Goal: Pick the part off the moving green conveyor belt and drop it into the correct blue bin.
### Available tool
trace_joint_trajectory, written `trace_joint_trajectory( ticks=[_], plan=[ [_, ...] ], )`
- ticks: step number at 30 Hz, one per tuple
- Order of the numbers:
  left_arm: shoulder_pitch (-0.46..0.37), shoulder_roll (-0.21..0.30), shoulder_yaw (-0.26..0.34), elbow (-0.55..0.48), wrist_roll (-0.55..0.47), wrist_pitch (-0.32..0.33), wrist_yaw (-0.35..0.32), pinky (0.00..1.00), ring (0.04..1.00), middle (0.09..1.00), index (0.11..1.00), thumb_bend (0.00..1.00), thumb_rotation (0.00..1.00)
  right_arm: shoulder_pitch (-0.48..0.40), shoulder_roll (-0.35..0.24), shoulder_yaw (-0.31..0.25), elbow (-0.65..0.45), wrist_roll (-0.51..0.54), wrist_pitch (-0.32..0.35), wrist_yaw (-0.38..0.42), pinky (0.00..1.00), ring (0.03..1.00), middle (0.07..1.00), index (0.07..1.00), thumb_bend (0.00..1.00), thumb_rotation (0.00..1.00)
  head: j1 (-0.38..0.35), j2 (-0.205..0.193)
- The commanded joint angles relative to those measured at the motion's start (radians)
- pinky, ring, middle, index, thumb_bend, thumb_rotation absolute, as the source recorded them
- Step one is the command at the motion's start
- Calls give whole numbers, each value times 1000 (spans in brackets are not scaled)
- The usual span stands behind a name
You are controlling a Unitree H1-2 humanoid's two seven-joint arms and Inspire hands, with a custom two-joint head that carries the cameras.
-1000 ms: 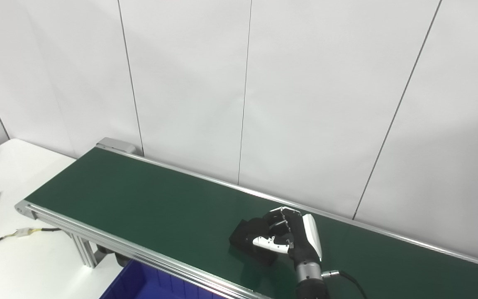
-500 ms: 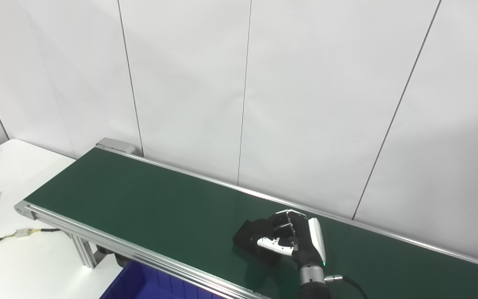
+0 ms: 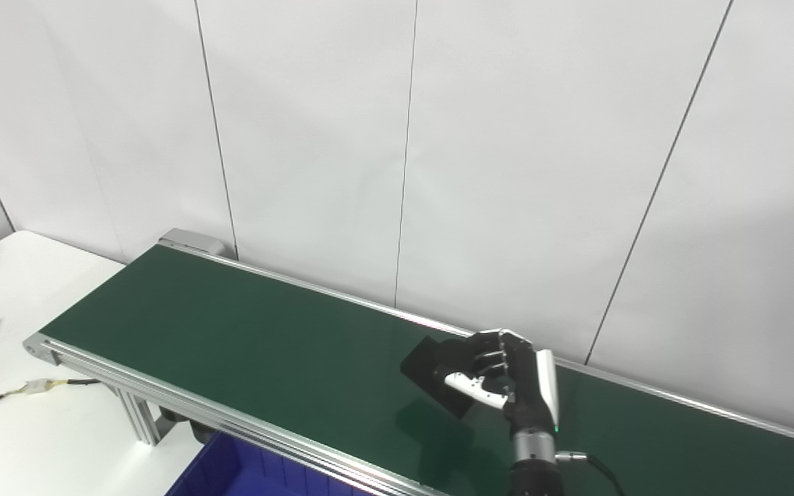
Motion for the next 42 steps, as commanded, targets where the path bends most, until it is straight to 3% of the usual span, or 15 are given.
trace_joint_trajectory(
  ticks=[1,9,21,33,42],
  plan=[
    [-22,-4,5,-6,-5,-36,0,675,744,781,756,973,239,-31,3,-13,-75,9,-56,-6,355,452,508,488,502,0,-6,0],
    [-56,12,30,44,-48,-43,-26,668,740,784,749,967,200,16,-14,-49,-271,24,13,35,355,453,501,480,502,0,-58,-12],
    [-97,34,77,105,-107,-37,-73,680,749,784,760,968,166,190,-76,-80,-765,27,242,159,352,448,503,496,501,0,-161,-11],
    [-123,67,115,129,-119,-44,-107,722,781,803,775,942,157,400,-131,-120,-1208,-21,444,237,342,450,508,509,500,0,-325,38],
    [-132,88,138,121,-142,-34,-126,773,810,814,791,888,150,568,-168,-150,-1429,-16,482,280,353,450,505,505,501,0,-443,101]
  ],
)
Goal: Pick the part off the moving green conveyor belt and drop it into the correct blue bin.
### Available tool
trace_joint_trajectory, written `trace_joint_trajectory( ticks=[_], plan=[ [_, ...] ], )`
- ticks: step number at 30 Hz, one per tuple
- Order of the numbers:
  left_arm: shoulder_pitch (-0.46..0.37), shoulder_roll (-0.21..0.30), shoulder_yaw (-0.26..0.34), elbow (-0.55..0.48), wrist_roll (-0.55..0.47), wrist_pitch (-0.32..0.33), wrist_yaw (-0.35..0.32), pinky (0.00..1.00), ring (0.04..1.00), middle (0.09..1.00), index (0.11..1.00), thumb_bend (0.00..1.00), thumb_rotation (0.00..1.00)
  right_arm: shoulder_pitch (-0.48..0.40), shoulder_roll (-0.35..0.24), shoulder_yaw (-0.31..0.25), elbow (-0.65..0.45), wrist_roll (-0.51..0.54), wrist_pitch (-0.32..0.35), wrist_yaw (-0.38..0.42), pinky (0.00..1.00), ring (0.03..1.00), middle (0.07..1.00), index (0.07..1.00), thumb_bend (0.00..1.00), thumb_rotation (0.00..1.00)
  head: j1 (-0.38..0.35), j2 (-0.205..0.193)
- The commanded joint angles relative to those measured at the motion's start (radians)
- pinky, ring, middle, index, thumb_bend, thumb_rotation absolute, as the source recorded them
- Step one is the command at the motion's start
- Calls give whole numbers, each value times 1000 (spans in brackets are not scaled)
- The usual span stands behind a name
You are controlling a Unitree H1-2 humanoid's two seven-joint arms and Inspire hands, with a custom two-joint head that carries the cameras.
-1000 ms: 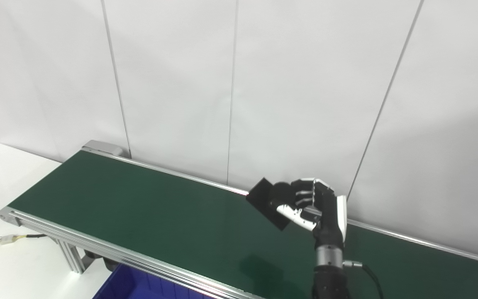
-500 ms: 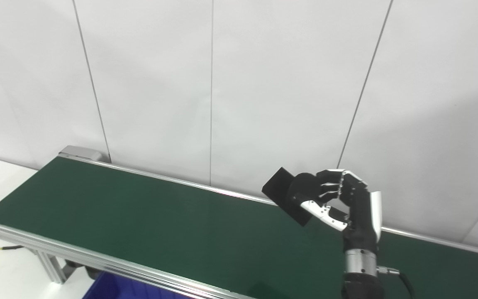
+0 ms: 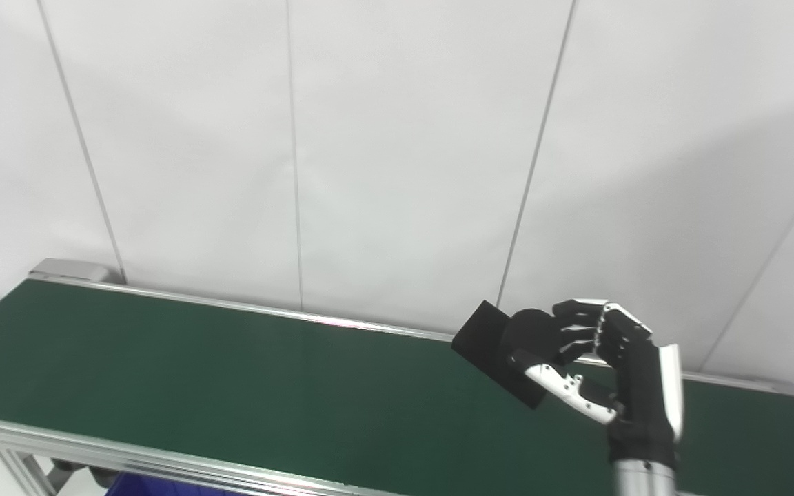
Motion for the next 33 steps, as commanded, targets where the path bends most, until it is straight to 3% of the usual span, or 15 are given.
trace_joint_trajectory(
  ticks=[1,6,15,21,33],
  plan=[
    [-29,13,12,-19,-32,-29,-17,776,810,812,792,882,144,31,-1,-7,-71,0,3,10,352,450,504,506,501,0,-24,15],
    [-34,36,29,-19,-63,-27,-48,771,795,805,794,859,123,133,0,-19,-140,-11,-9,14,357,448,501,500,501,0,-101,68],
    [-48,81,63,-47,-117,1,-90,728,764,784,772,904,152,297,66,-9,-235,-44,-2,-3,346,449,506,507,499,0,-208,179],
    [-56,106,75,-65,-115,8,-99,726,767,795,767,901,170,379,111,-2,-265,-62,-2,-4,348,448,501,504,500,0,-246,215],
    [-45,143,94,-150,-111,93,-96,726,764,792,768,939,220,491,140,31,-181,-75,-46,-41,362,454,497,492,501,0,-302,277]
  ],
)
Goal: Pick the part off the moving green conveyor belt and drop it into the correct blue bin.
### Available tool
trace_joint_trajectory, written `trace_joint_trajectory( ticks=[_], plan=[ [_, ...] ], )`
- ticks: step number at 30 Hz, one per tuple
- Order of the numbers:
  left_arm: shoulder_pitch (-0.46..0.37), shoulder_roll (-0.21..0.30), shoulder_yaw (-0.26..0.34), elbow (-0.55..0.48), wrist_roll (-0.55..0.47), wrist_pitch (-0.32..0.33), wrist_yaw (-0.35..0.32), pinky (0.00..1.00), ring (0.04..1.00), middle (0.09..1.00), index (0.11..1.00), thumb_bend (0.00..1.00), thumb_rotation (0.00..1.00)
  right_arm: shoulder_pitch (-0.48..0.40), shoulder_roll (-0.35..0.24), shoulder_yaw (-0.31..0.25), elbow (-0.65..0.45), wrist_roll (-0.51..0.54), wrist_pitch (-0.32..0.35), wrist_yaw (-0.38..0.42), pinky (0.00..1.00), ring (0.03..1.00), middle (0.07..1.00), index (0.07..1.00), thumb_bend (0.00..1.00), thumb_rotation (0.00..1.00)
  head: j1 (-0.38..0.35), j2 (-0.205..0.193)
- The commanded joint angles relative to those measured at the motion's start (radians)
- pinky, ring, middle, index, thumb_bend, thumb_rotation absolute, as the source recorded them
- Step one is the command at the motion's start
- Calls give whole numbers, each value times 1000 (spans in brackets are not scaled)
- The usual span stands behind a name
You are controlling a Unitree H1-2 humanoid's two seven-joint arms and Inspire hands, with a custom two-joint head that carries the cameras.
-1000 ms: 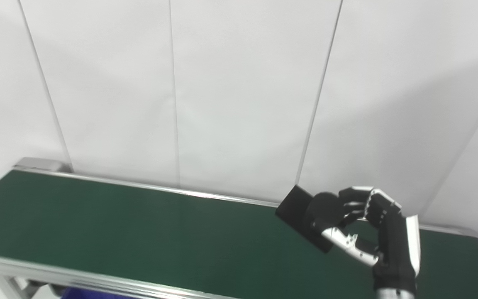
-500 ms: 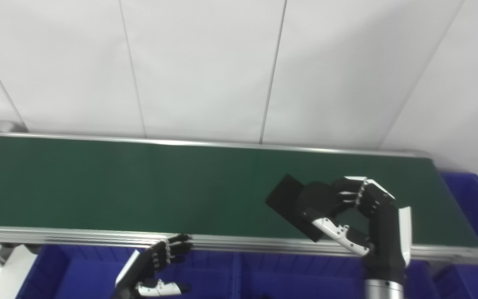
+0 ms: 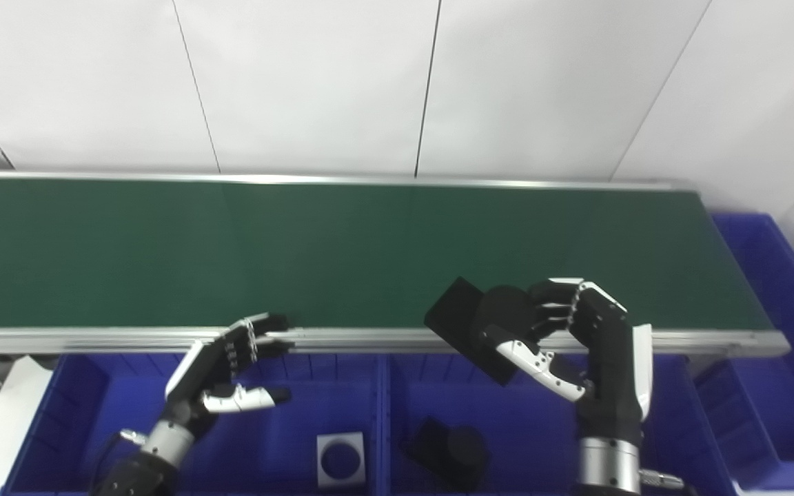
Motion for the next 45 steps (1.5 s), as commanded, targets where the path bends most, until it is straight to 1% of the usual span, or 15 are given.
trace_joint_trajectory(
  ticks=[1,4,7,11,14,16,18,23,28,33,35,37,39,45],
  plan=[
    [-16,18,11,-36,-5,-9,0,723,762,790,767,942,224,9,29,10,1,-2,-46,-22,360,453,498,493,501,0,-5,9],
    [-14,25,14,-44,-7,-6,-2,719,762,791,762,932,217,25,27,16,23,-26,-48,-39,359,456,501,497,501,0,-13,16],
    [-8,28,19,-54,-20,1,-9,716,761,787,760,922,194,41,25,18,47,-12,-58,-48,355,455,504,498,501,0,-21,23],
    [1,33,22,-72,-22,5,-20,709,757,783,762,935,206,53,16,17,75,-8,-47,-53,359,455,504,496,501,0,-29,34],
    [6,37,23,-84,-25,7,-29,708,756,783,762,941,216,56,-9,16,107,-39,-23,-43,358,455,501,498,501,0,-47,35],
    [10,37,25,-92,-31,15,-34,710,755,782,760,948,218,55,-24,11,123,-51,6,-31,354,447,497,509,501,0,-54,37],
    [13,38,26,-101,-34,21,-38,711,753,782,760,952,216,54,-35,5,136,-55,20,-23,349,440,492,519,500,0,-55,41],
    [12,47,28,-103,-57,27,-53,704,752,781,760,943,195,44,-59,-7,163,-60,31,-13,343,437,488,524,500,0,-68,52],
    [14,57,26,-109,-56,29,-59,699,748,779,760,954,216,32,-87,-11,193,-58,24,-5,341,437,485,528,499,0,-71,57],
    [14,56,30,-117,-70,40,-68,688,743,776,756,955,198,16,-122,-4,227,-72,7,-2,338,434,487,531,499,0,-72,59],
    [13,57,32,-118,-73,41,-72,688,744,777,756,951,194,6,-133,-4,243,-80,15,0,340,434,487,531,499,0,-70,58],
    [15,59,33,-118,-73,41,-74,694,747,776,754,951,190,-2,-142,-6,259,-88,21,-1,343,433,486,531,499,0,-68,60],
    [17,62,34,-116,-71,38,-77,699,748,775,754,960,204,-9,-148,-8,276,-89,21,-3,344,434,487,530,499,0,-63,55],
    [26,68,38,-129,-70,40,-81,699,747,773,751,959,205,-20,-167,-12,318,-109,3,-20,346,434,489,528,499,0,-58,61]
  ],
)
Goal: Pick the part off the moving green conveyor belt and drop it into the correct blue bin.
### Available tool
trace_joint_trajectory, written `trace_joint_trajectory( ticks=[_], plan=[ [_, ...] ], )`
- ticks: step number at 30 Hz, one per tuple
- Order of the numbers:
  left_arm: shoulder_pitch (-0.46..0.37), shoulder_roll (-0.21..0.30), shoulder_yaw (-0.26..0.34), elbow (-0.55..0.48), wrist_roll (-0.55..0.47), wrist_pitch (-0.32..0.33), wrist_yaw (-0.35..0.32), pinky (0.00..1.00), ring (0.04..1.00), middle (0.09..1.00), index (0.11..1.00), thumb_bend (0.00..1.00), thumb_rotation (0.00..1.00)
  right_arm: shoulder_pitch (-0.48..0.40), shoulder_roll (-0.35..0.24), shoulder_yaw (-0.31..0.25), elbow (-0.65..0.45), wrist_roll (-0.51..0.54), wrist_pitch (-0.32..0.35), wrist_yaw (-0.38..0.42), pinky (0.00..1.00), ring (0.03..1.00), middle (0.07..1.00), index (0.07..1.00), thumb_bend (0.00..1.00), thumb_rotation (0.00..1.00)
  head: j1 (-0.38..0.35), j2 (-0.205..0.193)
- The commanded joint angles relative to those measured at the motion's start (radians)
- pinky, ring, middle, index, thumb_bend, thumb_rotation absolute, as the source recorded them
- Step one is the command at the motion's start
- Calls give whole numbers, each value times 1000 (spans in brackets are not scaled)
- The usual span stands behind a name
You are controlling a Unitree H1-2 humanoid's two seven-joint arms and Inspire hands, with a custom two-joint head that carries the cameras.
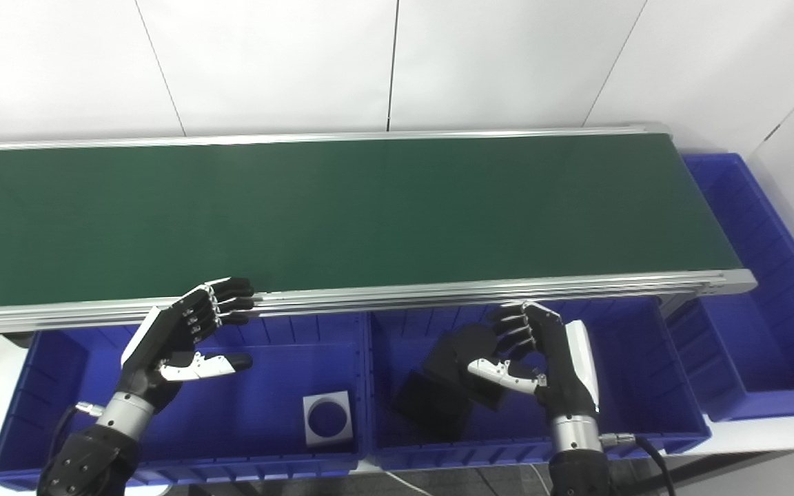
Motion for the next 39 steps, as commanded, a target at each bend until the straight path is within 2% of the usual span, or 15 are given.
trace_joint_trajectory(
  ticks=[1,14,23,31,35,36,37,38,39],
  plan=[
    [-7,23,10,-35,-16,-10,-7,703,752,779,754,954,206,-14,-8,-3,-13,-18,-32,-24,345,434,489,529,499,0,0,1],
    [-6,41,8,-42,-20,1,-8,710,754,775,754,950,206,-1,-29,-72,-4,-12,-65,-95,335,431,491,522,499,0,-1,1],
    [-13,42,6,-31,-22,-7,-15,705,751,775,754,943,196,8,-13,-126,-33,19,-39,-112,336,434,485,524,499,0,0,-1],
    [-8,38,5,-43,-17,2,-6,710,756,778,755,946,194,11,-16,-131,-23,14,-55,-119,335,431,482,524,499,0,4,-1],
    [-6,38,6,-41,-18,-3,-7,705,750,773,752,946,194,15,-21,-120,-31,13,-33,-98,319,429,492,555,495,0,5,-3],
    [-4,38,5,-43,-16,-3,-5,707,751,772,751,947,198,17,-26,-116,-36,15,-24,-84,372,423,504,542,505,0,7,-4],
    [-4,38,5,-44,-16,-3,-5,706,752,773,752,951,206,19,-34,-109,-41,16,-15,-67,477,561,629,641,783,0,7,-4],
    [-3,38,5,-46,-17,-1,-6,708,753,774,753,950,207,20,-40,-102,-46,14,-5,-50,529,622,683,687,859,1,8,-2],
    [-2,38,4,-47,-18,0,-7,708,754,774,753,949,208,22,-45,-95,-51,9,3,-38,541,635,694,696,871,1,9,-2]
  ],
)
